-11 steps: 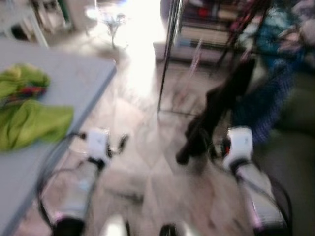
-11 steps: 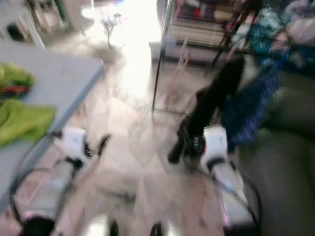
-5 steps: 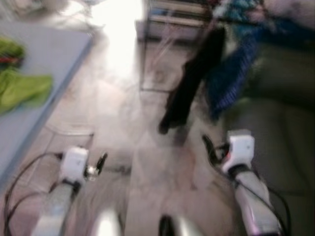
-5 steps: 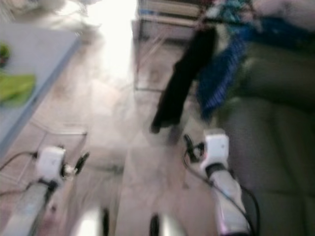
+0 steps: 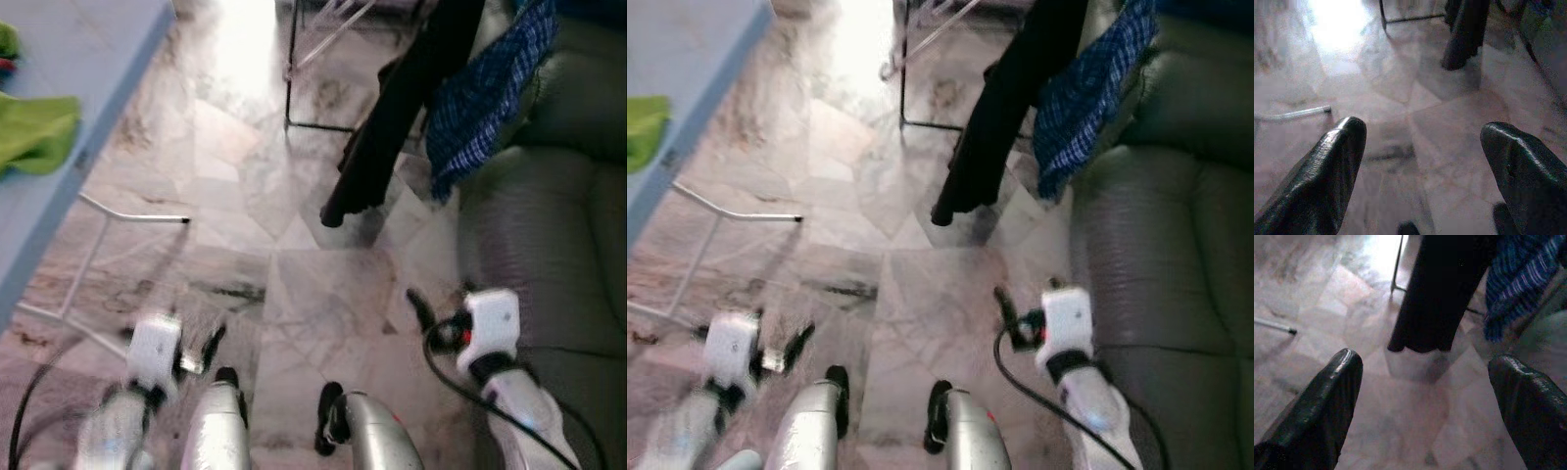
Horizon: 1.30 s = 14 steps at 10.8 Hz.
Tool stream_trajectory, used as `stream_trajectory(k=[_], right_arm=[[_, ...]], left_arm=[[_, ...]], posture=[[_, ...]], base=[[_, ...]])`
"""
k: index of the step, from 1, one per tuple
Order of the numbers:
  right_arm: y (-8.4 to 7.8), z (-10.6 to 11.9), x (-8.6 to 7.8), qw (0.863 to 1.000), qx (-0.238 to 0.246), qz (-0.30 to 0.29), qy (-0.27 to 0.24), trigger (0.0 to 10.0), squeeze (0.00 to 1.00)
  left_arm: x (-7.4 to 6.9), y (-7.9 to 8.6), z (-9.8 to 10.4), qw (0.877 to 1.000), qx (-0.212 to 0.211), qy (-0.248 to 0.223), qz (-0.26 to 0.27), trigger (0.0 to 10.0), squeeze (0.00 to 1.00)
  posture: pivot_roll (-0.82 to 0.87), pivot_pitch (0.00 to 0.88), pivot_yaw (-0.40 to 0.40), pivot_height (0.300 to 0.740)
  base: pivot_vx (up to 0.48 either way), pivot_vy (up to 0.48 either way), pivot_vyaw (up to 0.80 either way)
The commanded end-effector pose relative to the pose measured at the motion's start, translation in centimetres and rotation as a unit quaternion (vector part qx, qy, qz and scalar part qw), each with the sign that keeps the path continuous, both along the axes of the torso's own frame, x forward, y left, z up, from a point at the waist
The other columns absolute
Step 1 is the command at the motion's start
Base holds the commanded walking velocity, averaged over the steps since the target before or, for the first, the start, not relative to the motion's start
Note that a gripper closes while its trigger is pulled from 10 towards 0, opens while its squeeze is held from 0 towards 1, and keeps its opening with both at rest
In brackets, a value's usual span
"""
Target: Hang hanger
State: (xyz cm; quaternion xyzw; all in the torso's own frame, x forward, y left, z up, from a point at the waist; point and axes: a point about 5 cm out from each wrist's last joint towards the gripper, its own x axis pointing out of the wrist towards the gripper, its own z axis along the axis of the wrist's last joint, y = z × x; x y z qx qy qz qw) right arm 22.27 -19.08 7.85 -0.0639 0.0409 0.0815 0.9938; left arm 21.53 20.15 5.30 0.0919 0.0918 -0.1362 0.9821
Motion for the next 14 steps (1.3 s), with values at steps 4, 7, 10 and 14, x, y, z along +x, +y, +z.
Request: stream_trajectory(k=[4,7,10,14], right_arm=[[-1.0,0.2,3.6,0.995,0.049,-0.081,-0.014,10.0,0.00],[-0.1,0.4,6.6,0.998,0.044,-0.033,-0.026,10.0,0.00],[2.4,2.2,9.1,0.997,0.026,0.030,-0.068,10.0,0.00],[1.5,0.8,8.1,0.998,-0.023,0.045,-0.044,10.0,0.00]], left_arm=[[6.8,-0.9,1.9,0.998,-0.015,-0.048,0.023,10.0,0.00],[8.6,-2.9,2.2,0.996,-0.010,-0.087,0.012,10.0,0.00],[10.7,-3.6,3.6,0.993,0.007,-0.120,-0.004,10.0,0.00],[8.8,0.4,0.6,0.997,0.001,-0.049,0.060,10.0,0.00]], posture=[[0.01,0.120,-0.055,0.740],[0.04,0.008,-0.034,0.740],[0.02,0.000,-0.025,0.740],[0.01,0.015,0.017,0.740]], base=[[0.000,0.000,0.00],[0.000,0.000,0.00],[0.000,0.000,0.00],[0.000,0.000,0.00]])
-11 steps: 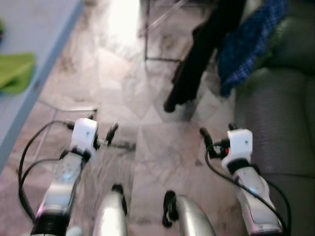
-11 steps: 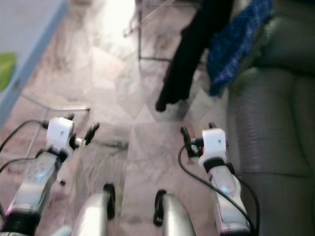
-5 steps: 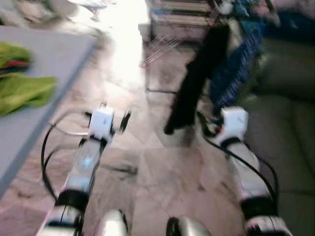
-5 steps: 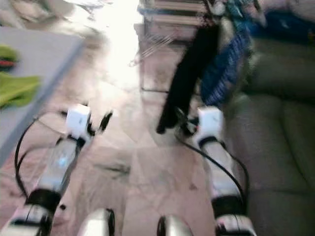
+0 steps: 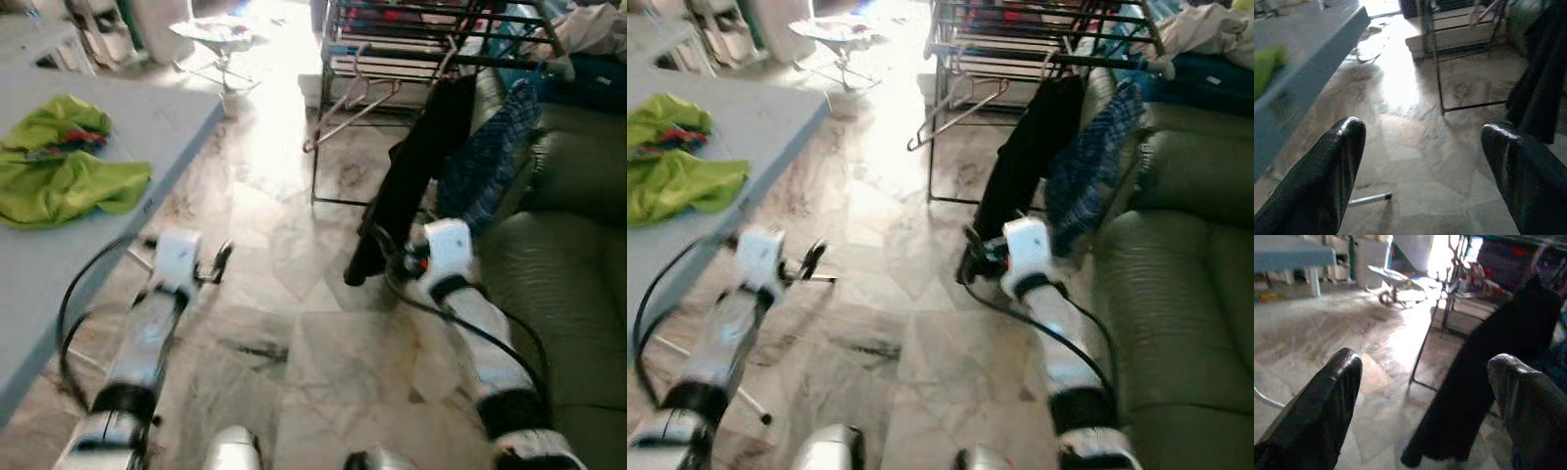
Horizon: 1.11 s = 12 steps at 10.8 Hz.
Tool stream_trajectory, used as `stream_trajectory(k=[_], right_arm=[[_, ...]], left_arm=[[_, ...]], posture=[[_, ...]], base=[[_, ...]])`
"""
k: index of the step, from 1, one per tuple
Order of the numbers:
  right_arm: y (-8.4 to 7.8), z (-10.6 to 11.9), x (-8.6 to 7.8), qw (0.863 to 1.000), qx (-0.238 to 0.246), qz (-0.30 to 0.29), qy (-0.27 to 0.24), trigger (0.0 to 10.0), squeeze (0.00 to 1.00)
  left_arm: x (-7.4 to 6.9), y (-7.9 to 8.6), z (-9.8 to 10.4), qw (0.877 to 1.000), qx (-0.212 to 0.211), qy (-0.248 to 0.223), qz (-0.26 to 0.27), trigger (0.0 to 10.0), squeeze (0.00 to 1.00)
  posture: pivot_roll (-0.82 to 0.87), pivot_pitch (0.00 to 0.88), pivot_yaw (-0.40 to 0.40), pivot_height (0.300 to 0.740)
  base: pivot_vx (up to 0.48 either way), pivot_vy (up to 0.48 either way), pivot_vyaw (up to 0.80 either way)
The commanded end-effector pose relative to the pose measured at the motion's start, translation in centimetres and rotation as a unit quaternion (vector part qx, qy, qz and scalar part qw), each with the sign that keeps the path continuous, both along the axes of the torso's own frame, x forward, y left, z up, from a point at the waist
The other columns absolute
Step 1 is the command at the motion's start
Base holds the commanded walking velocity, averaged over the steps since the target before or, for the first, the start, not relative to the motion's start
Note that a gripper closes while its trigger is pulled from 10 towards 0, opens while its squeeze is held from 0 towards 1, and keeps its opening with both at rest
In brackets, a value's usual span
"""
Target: Hang hanger
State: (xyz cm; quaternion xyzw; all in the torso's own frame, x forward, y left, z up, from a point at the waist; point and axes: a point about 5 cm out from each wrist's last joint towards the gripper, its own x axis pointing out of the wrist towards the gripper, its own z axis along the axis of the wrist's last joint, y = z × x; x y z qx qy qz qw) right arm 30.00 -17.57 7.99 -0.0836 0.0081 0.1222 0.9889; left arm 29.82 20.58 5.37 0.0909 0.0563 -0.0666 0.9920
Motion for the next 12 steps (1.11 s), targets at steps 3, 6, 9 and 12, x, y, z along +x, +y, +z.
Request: stream_trajectory(k=[3,6,9,12], right_arm=[[-2.6,-0.1,-2.3,0.999,0.028,-0.036,0.012,10.0,0.00],[-3.6,-1.0,-3.9,0.992,0.019,-0.128,-0.007,10.0,0.00],[-1.3,-2.9,-6.6,0.994,0.036,-0.091,0.039,10.0,0.00],[-1.7,-2.4,-6.5,0.993,0.035,-0.113,0.025,10.0,0.00]], left_arm=[[-2.7,0.5,-0.2,0.998,-0.006,-0.040,0.056,10.0,0.00],[-5.2,1.0,-0.1,0.994,0.010,-0.056,0.088,10.0,0.00],[-7.6,-0.1,-0.8,1.000,0.028,-0.012,-0.004,10.0,0.00],[-8.2,-0.4,-0.4,0.995,0.030,-0.044,0.081,10.0,0.00]], posture=[[0.05,0.018,-0.025,0.740],[0.06,0.064,-0.050,0.740],[0.06,0.096,-0.060,0.740],[0.05,0.082,-0.056,0.740]], base=[[0.000,0.000,0.00],[0.000,0.000,0.00],[0.000,0.000,0.00],[0.000,0.000,0.00]])
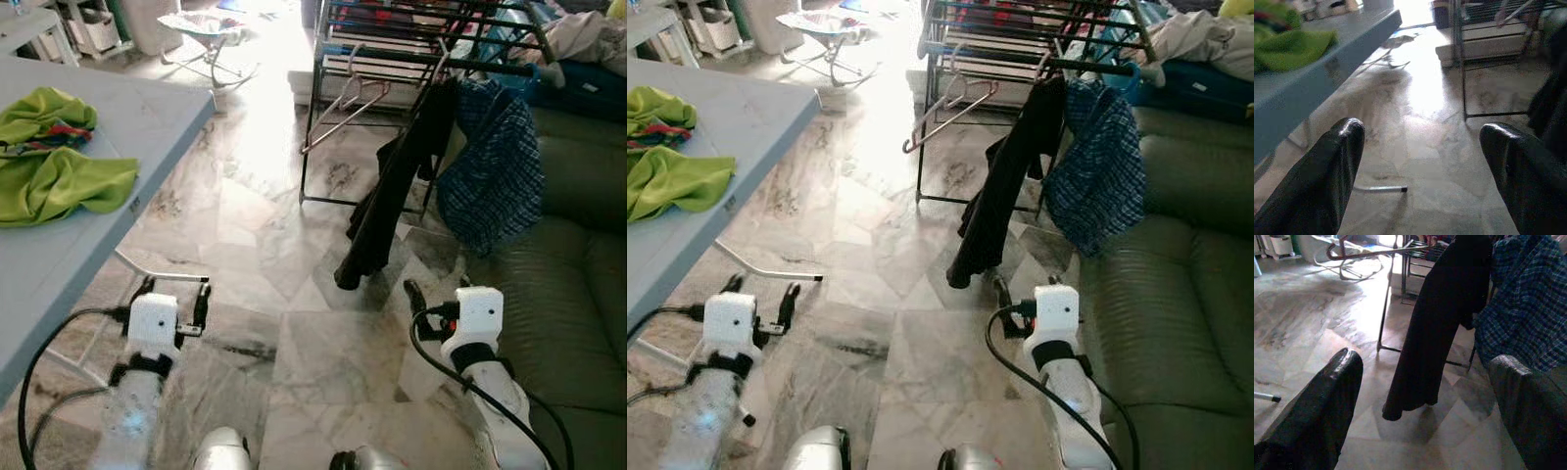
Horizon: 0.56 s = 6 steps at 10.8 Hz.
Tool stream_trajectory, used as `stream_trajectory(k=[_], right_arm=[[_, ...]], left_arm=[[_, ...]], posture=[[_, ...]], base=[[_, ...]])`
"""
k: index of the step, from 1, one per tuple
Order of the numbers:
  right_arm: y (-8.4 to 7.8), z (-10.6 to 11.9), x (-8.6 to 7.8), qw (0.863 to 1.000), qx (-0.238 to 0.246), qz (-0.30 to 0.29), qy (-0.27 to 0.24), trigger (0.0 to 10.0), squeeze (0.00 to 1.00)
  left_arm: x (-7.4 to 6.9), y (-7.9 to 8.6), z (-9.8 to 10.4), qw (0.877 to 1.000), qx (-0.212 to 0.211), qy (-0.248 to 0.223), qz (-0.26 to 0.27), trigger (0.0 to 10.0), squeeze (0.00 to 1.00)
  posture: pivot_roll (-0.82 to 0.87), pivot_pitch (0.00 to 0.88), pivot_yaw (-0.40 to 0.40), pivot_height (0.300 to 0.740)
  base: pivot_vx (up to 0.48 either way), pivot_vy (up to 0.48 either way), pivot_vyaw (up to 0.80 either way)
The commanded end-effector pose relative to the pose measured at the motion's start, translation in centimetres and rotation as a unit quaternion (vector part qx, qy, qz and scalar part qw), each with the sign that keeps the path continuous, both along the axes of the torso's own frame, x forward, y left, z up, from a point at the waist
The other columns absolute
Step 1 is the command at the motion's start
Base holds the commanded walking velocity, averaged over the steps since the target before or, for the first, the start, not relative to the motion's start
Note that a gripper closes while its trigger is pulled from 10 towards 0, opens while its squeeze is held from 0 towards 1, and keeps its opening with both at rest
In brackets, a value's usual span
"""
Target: Hang hanger
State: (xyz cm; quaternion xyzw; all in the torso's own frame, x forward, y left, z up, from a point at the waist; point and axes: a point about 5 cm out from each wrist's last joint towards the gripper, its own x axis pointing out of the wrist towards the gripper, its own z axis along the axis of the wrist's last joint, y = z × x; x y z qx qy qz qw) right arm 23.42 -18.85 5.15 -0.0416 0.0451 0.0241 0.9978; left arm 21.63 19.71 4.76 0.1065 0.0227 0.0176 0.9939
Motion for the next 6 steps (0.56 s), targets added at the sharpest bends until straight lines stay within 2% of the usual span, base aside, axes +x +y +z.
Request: stream_trajectory(k=[1,4,6], right_arm=[[-0.4,0.7,0.3,1.000,-0.013,-0.003,-0.012,10.0,0.00],[-0.5,1.4,1.3,1.000,-0.018,0.002,-0.021,10.0,0.00],[-0.5,1.7,1.4,1.000,-0.014,-0.007,-0.027,10.0,0.00]], left_arm=[[-0.1,0.2,0.2,1.000,0.004,0.000,0.020,10.0,0.00],[0.4,-0.6,0.4,1.000,0.011,0.001,-0.002,10.0,0.00],[0.5,-0.7,0.6,1.000,0.014,0.002,0.008,10.0,0.00]], posture=[[0.05,0.080,-0.062,0.740],[0.05,0.074,-0.049,0.740],[0.04,0.084,-0.033,0.740]], base=[[0.000,0.000,0.80],[0.000,0.000,0.80],[0.000,0.000,0.80]])
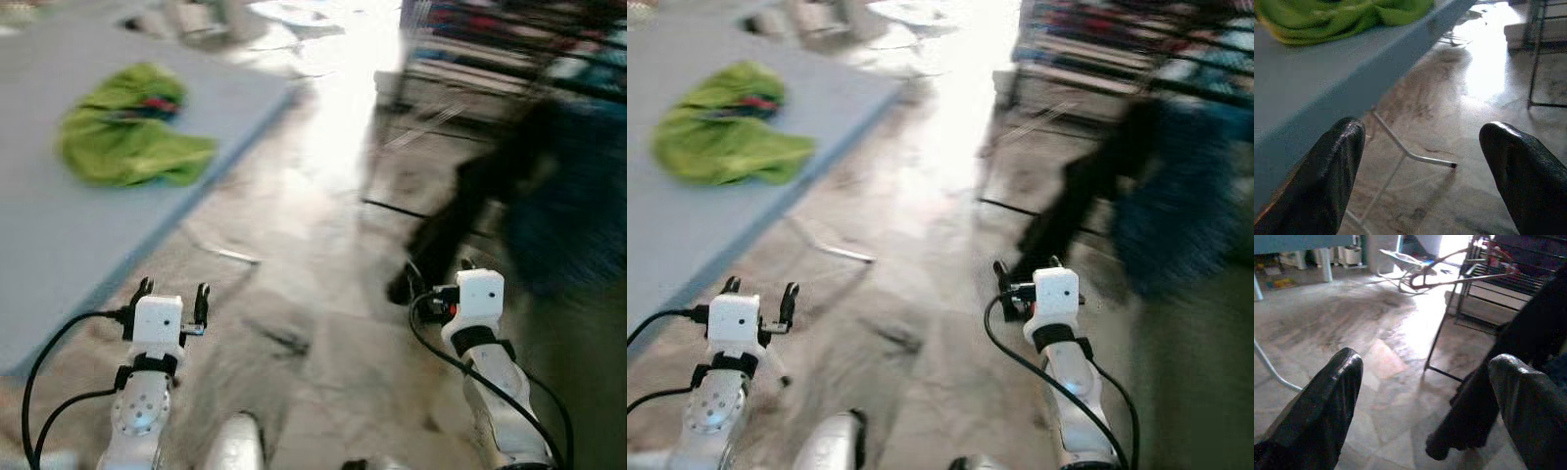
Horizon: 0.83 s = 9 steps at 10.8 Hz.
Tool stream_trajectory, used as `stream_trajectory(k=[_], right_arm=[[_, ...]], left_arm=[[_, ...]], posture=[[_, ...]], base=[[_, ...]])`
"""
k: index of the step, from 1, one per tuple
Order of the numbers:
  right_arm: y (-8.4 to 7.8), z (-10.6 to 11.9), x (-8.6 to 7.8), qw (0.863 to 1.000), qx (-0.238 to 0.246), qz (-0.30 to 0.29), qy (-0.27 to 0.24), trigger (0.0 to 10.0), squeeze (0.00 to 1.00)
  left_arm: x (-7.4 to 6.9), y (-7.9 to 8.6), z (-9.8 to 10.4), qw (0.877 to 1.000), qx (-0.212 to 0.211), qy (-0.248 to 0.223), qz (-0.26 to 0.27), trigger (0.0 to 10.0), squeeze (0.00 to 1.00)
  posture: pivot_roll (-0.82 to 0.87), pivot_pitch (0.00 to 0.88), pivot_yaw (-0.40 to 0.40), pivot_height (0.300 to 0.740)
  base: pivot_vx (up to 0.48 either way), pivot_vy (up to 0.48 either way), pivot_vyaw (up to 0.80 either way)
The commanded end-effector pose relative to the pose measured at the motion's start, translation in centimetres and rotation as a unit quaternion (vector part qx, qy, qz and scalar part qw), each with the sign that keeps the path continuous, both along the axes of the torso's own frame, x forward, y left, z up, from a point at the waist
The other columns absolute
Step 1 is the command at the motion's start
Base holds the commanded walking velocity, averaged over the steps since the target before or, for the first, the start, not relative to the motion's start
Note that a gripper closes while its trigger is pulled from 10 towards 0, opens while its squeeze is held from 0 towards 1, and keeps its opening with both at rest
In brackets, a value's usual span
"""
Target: Hang hanger
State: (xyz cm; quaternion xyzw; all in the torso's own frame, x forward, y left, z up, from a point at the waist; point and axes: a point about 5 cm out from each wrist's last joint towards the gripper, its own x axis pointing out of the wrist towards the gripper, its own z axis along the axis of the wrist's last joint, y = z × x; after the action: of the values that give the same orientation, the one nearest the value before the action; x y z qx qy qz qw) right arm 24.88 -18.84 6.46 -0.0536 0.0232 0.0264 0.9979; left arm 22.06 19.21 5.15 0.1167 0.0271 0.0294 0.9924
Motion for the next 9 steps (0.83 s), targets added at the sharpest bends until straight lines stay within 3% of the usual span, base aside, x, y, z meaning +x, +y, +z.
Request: stream_trajectory(k=[1,5,9], right_arm=[[-0.4,0.4,0.1,1.000,0.001,-0.009,-0.006,10.0,0.00],[0.0,0.6,0.6,1.000,0.003,-0.006,-0.009,10.0,0.00],[-1.0,1.1,1.3,1.000,-0.005,-0.015,-0.018,10.0,0.00]], left_arm=[[0.2,-0.4,0.1,1.000,-0.005,0.003,-0.006,10.0,0.00],[0.7,-0.5,0.3,1.000,-0.001,0.000,-0.005,10.0,0.00],[1.1,-1.2,0.4,1.000,0.005,-0.003,-0.007,10.0,0.00]], posture=[[0.04,0.084,-0.034,0.740],[0.04,0.094,-0.019,0.740],[0.04,0.103,-0.020,0.740]], base=[[0.000,0.000,0.80],[0.000,0.000,0.80],[0.000,0.000,0.80]])
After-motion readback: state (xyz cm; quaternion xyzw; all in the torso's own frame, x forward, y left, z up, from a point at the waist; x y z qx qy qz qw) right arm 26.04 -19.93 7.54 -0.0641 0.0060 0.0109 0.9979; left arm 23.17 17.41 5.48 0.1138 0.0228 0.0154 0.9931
